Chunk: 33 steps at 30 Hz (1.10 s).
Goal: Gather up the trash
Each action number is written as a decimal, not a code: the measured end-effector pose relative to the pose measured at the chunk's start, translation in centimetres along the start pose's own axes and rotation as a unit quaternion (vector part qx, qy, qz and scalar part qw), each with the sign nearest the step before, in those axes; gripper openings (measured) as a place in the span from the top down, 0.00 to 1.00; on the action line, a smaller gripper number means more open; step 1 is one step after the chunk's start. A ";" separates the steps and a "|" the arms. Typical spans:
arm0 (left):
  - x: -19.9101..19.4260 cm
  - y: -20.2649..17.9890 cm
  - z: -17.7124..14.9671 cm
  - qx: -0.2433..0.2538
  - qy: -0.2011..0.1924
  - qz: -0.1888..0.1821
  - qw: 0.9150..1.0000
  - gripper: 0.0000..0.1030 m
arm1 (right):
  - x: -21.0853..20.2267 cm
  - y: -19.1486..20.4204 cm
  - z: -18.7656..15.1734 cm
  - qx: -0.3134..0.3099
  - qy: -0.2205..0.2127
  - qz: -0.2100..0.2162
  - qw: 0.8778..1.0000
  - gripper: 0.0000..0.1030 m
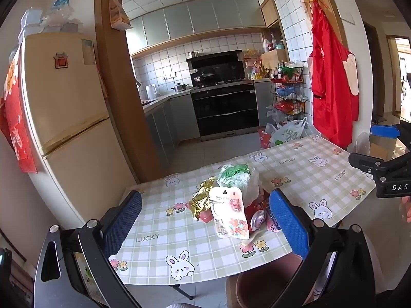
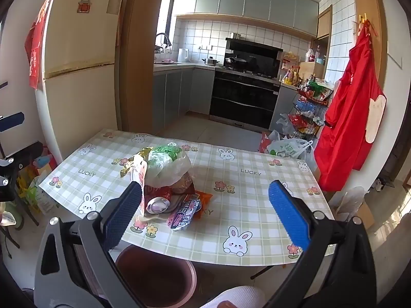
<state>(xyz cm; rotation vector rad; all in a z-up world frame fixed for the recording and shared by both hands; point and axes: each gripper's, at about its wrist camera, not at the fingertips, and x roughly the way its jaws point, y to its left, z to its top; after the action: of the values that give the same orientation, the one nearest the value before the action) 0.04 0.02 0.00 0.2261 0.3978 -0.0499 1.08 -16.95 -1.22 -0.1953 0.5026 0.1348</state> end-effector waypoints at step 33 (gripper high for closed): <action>-0.1 -0.3 0.0 0.001 -0.001 0.003 1.000 0.05 | 0.0 0.0 0.2 0.004 -0.001 0.001 1.000 0.05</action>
<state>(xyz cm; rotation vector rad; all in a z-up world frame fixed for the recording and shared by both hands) -0.10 -0.24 0.03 0.2293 0.3957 -0.0440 1.15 -16.92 -1.00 -0.1862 0.5018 0.1357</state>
